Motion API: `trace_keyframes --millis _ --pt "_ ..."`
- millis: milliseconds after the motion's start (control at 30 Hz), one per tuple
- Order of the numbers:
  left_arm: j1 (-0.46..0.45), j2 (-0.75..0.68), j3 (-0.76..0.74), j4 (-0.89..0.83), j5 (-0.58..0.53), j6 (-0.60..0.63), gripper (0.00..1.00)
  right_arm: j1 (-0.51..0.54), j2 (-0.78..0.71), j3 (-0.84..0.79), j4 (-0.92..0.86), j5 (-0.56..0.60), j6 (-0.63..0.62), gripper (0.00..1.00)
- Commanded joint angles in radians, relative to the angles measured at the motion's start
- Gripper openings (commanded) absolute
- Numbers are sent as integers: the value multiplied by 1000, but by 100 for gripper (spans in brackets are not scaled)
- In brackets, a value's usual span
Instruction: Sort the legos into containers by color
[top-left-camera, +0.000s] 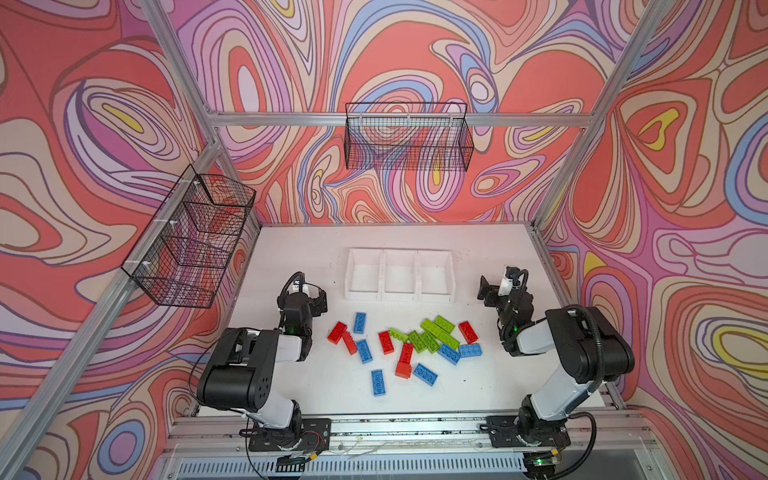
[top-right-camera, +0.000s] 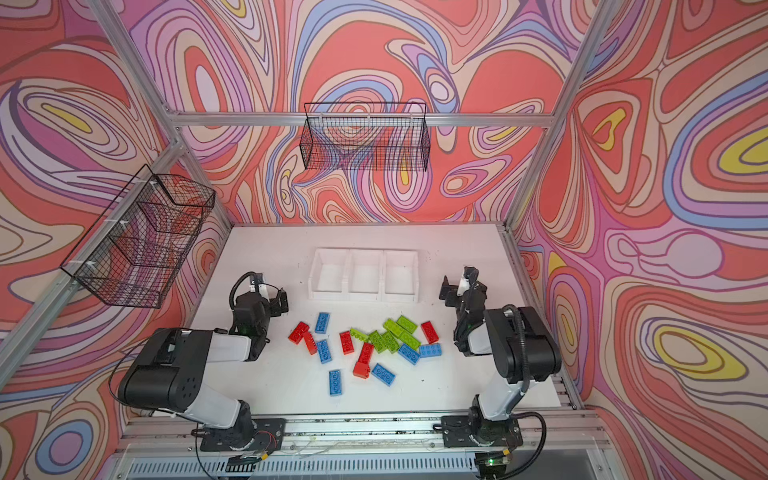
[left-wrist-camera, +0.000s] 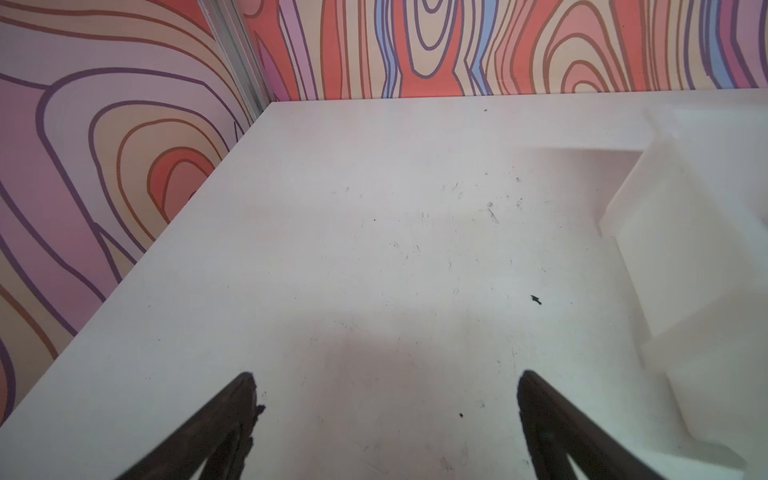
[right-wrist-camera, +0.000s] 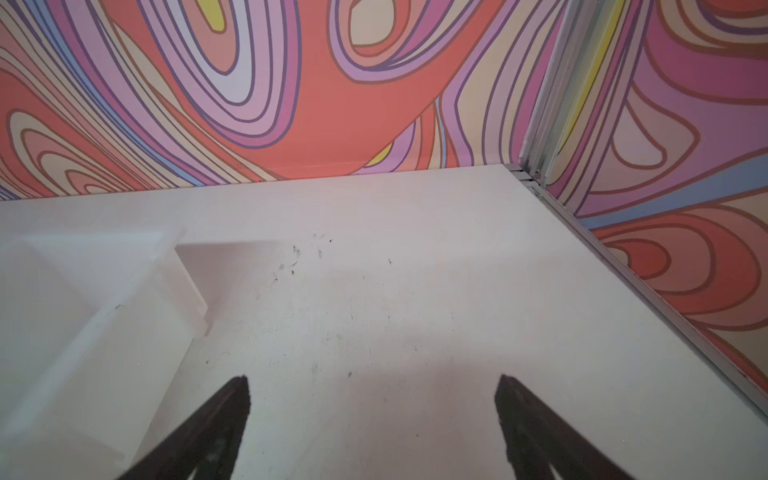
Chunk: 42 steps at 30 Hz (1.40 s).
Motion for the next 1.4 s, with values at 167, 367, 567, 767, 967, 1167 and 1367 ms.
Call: trace_keyframes --millis 167,367,567,767,967,1167,1367 --pt "6 2 6 26 6 11 100 -1 3 11 1 -5 -16 98" --pt "6 2 6 25 7 10 100 -2 3 11 1 -6 -17 98" --pt "6 3 8 22 9 10 100 -2 3 11 2 -8 -17 98" --pt "6 4 9 22 9 12 100 -1 3 13 0 -7 -16 98" --pt "6 3 10 20 9 10 100 -1 5 14 -1 -10 -16 98" --pt "6 3 10 19 9 12 99 -3 5 15 -7 -16 -9 96" --pt "5 -80 54 -119 -17 5 88 -2 -8 12 -7 5 -9 82"
